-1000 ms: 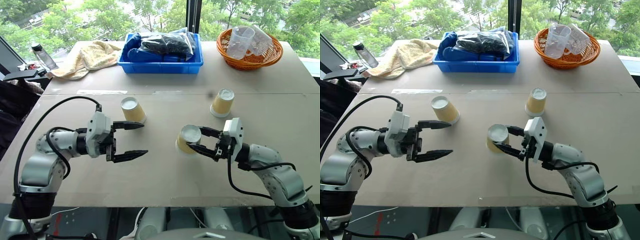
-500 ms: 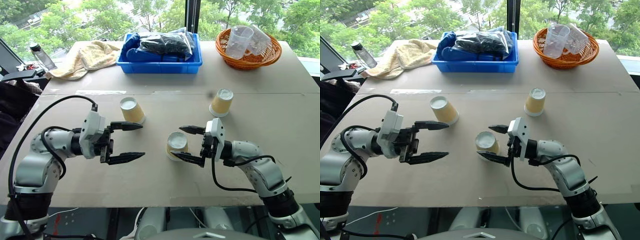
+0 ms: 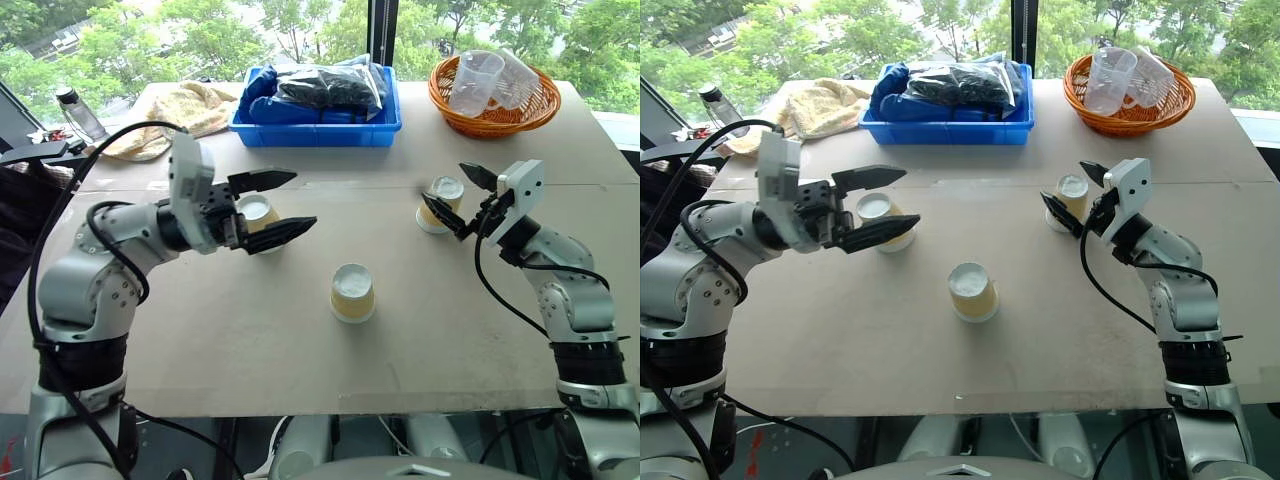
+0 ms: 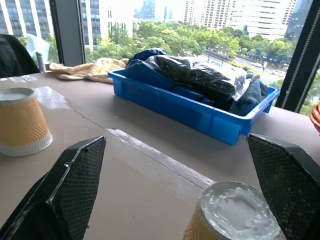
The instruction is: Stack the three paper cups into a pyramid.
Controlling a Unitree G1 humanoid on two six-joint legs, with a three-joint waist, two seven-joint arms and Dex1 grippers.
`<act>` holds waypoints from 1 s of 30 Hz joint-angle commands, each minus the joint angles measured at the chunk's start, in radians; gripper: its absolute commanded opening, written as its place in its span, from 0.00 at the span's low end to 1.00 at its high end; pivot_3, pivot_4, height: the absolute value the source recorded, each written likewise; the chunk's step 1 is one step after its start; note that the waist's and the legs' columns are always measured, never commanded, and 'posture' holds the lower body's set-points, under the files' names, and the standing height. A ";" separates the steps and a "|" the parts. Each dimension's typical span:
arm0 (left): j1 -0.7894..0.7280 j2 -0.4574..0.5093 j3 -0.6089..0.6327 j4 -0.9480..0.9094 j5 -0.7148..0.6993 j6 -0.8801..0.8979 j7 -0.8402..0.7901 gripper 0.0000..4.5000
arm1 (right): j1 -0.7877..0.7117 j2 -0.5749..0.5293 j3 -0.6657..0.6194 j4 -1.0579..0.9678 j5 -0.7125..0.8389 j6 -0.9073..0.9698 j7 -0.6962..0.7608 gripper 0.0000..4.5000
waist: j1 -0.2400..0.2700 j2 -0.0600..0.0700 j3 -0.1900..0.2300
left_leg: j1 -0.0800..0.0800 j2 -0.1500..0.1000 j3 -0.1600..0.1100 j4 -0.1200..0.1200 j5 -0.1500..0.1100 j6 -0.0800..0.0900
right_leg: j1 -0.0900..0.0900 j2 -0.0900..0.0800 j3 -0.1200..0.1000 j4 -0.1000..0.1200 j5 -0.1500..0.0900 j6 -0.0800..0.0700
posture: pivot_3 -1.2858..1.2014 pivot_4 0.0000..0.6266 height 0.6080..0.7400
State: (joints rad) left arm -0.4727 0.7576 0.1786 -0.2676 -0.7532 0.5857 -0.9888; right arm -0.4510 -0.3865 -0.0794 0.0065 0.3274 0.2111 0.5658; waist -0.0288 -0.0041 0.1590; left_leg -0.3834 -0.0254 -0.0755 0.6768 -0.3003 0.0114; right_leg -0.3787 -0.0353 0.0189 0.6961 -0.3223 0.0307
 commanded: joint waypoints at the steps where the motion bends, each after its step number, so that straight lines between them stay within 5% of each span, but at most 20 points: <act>1: -0.039 0.023 -0.009 -0.062 -0.014 0.067 0.053 1.00 | -0.039 0.006 -0.018 0.050 -0.019 -0.019 -0.028 0.99 | -0.008 0.000 0.000 | 0.000 0.000 0.000 0.000 0.000 0.000 | 0.000 0.000 0.000 0.000 0.000 0.000 | 0.52 0.24 1.00; 30: 0.013 0.106 -0.069 -0.101 0.084 0.096 -0.008 1.00 | -0.123 0.058 -0.008 0.289 -0.039 -0.034 0.014 0.99 | -0.014 0.001 0.000 | 0.000 0.000 0.000 0.000 0.000 0.000 | 0.000 0.000 0.001 0.000 0.000 0.000 | 0.52 0.24 1.00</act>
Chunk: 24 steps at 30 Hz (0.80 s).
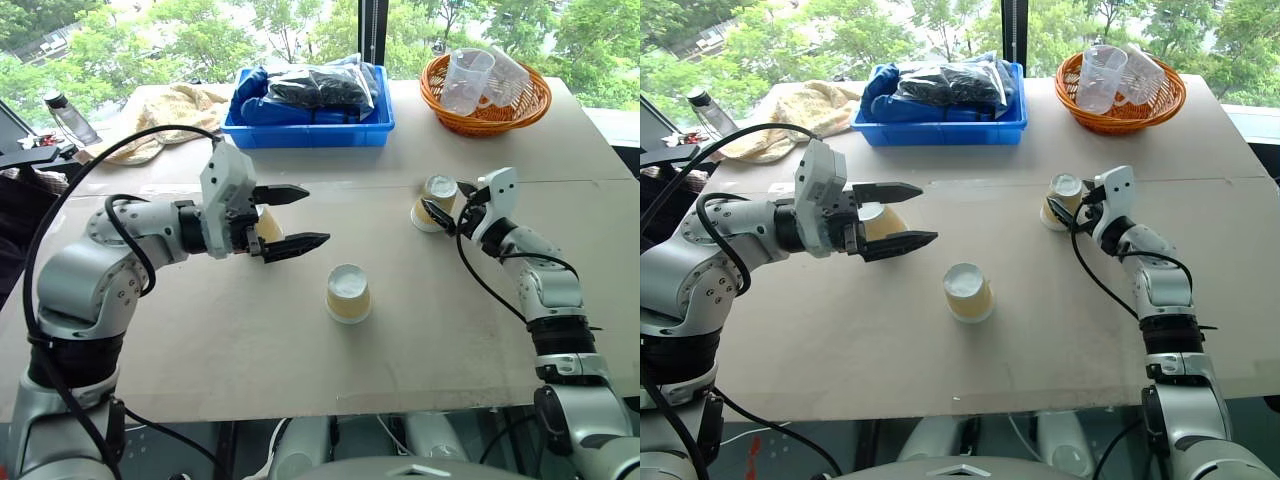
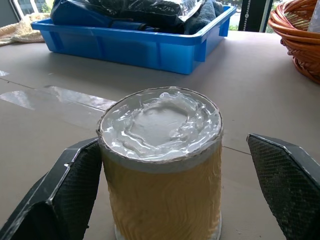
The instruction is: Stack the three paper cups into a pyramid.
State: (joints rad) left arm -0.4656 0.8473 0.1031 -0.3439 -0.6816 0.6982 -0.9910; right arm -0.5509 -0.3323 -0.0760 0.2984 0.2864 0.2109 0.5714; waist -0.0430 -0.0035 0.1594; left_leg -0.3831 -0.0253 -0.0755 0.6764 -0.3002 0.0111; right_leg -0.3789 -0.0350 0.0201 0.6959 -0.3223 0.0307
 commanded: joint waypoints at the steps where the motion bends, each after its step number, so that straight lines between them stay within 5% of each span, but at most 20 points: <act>1: 0.007 0.016 0.007 -0.027 0.013 -0.016 -0.005 1.00 | -0.025 0.005 -0.012 0.001 0.002 -0.038 0.010 0.88 | 0.000 0.000 0.000 | 0.000 0.000 0.000 0.000 0.000 0.000 | 0.000 0.000 0.000 0.000 0.000 0.000 | 0.52 0.24 1.00; 7: 0.007 0.015 0.005 -0.039 0.018 -0.014 -0.005 1.00 | -0.009 -0.001 -0.013 -0.014 0.010 -0.042 0.030 0.43 | 0.001 0.000 0.000 | 0.000 0.000 0.000 0.000 0.000 0.000 | 0.000 0.000 0.000 0.000 0.000 0.000 | 0.52 0.24 1.00; 17: 0.069 0.038 0.038 -0.061 -0.016 -0.072 -0.110 1.00 | 0.289 -0.175 0.035 -0.485 0.216 0.069 0.381 0.43 | 0.006 0.000 0.000 | -0.002 0.000 -0.001 0.000 0.000 0.000 | 0.000 -0.001 -0.001 -0.002 0.000 0.000 | 0.52 0.24 1.00; 24: 0.106 0.067 0.071 -0.069 -0.117 -0.074 -0.261 1.00 | 0.438 -0.259 0.096 -0.681 0.281 0.142 0.471 0.43 | 0.005 0.000 0.000 | 0.001 0.000 -0.001 0.000 0.000 0.000 | 0.001 0.000 -0.001 0.000 0.000 0.000 | 0.52 0.24 1.00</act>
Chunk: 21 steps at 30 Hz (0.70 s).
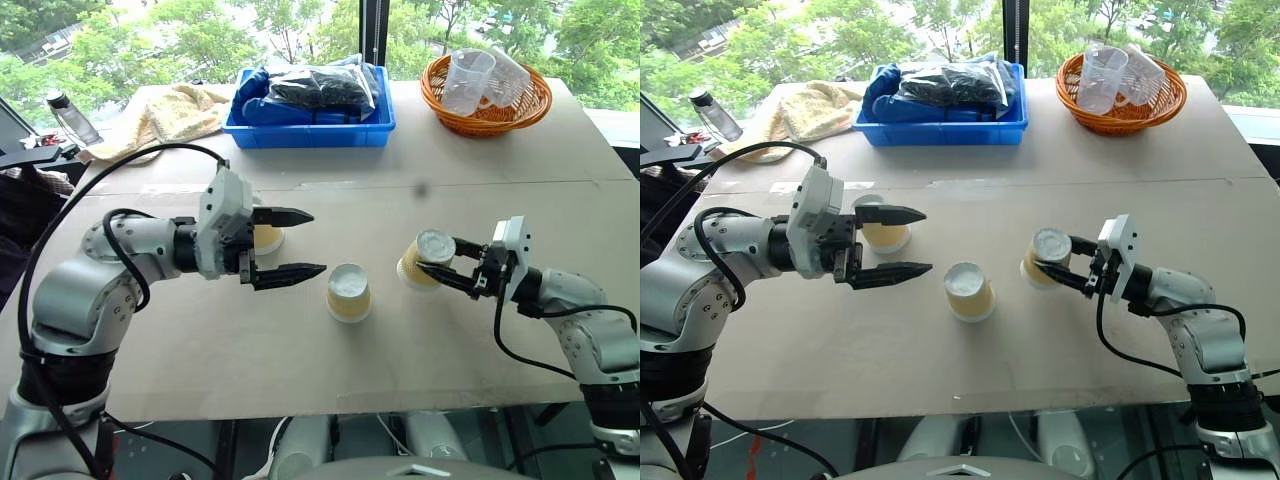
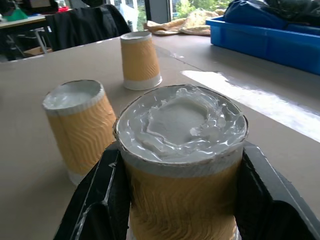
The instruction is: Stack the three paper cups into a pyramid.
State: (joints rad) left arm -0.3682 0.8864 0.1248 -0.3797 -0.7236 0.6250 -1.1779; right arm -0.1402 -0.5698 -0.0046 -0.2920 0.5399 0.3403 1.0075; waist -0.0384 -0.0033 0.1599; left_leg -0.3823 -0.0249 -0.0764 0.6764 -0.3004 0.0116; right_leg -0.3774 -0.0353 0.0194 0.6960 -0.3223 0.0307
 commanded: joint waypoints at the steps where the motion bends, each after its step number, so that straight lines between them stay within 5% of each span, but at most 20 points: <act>1: 0.013 0.033 0.051 -0.035 -0.090 0.005 -0.088 1.00 | 0.035 -0.021 0.034 -0.103 0.028 0.017 0.033 0.43 | 0.000 0.000 0.000 | 0.000 0.000 0.000 0.000 0.000 0.000 | 0.000 0.000 0.000 0.000 0.000 0.000 | 0.52 0.24 1.00; 21: 0.025 0.048 0.038 -0.035 -0.064 -0.011 -0.109 1.00 | 0.016 0.044 0.142 -0.002 -0.130 -0.121 -0.002 0.43 | 0.003 0.000 0.000 | 0.000 0.000 0.000 0.000 0.000 0.000 | 0.000 0.000 0.000 -0.001 0.000 0.000 | 0.52 0.24 1.00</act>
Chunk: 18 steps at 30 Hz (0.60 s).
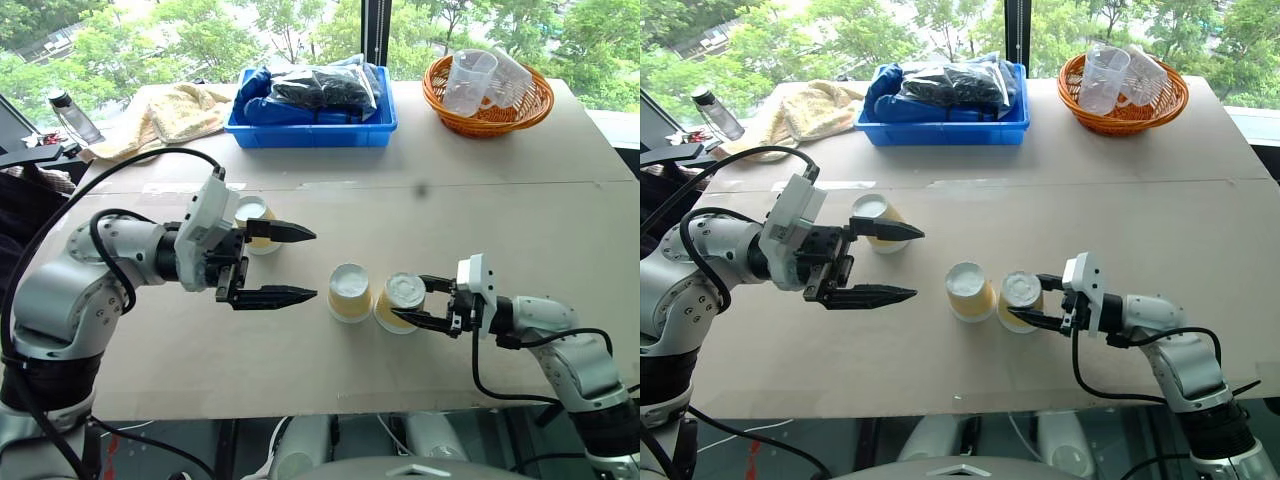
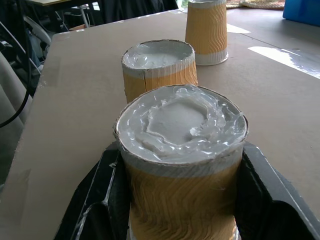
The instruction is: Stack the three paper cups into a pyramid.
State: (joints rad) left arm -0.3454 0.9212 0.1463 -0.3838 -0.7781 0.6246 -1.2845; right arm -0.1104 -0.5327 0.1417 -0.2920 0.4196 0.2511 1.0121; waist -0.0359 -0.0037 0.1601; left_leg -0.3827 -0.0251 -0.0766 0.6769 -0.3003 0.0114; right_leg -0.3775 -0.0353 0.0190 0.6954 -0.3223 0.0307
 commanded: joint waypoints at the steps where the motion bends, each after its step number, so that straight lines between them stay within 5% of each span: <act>1: 0.003 0.013 0.017 -0.031 -0.009 -0.012 -0.002 1.00 | -0.016 0.012 -0.004 0.001 -0.012 -0.030 -0.014 0.43 | 0.000 0.000 0.000 | 0.000 0.000 0.000 0.000 0.000 0.000 | 0.000 0.000 0.000 0.000 0.000 0.000 | 0.52 0.24 1.00; 9: 0.019 0.026 0.013 -0.030 0.002 -0.025 -0.023 1.00 | -0.027 0.026 0.009 0.010 -0.010 -0.026 -0.004 0.43 | 0.000 0.000 0.000 | 0.000 0.000 0.000 0.000 0.000 0.000 | 0.000 0.000 0.000 0.000 0.000 0.000 | 0.52 0.24 1.00; 14: 0.028 0.033 0.013 -0.028 0.011 -0.034 -0.032 1.00 | -0.028 0.024 0.003 0.014 -0.011 -0.020 -0.009 0.94 | 0.000 0.000 0.000 | 0.000 0.000 0.000 0.000 0.000 0.000 | 0.000 0.000 0.000 0.000 0.000 0.000 | 0.52 0.24 1.00; 18: 0.043 0.033 0.026 -0.021 0.016 -0.045 -0.025 1.00 | -0.006 -0.006 -0.031 -0.010 0.016 -0.012 0.007 0.98 | 0.001 0.000 0.000 | 0.000 0.000 0.000 0.000 0.000 0.000 | 0.000 0.000 0.000 0.000 0.000 0.000 | 0.52 0.24 1.00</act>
State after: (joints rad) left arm -0.3087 0.9391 0.1465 -0.3845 -0.7650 0.5980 -1.3070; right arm -0.1260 -0.5243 0.1441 -0.2629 0.4090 0.2382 1.0078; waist -0.0354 -0.0036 0.1601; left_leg -0.3827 -0.0251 -0.0767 0.6769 -0.3003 0.0114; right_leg -0.3775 -0.0354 0.0189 0.6954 -0.3223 0.0307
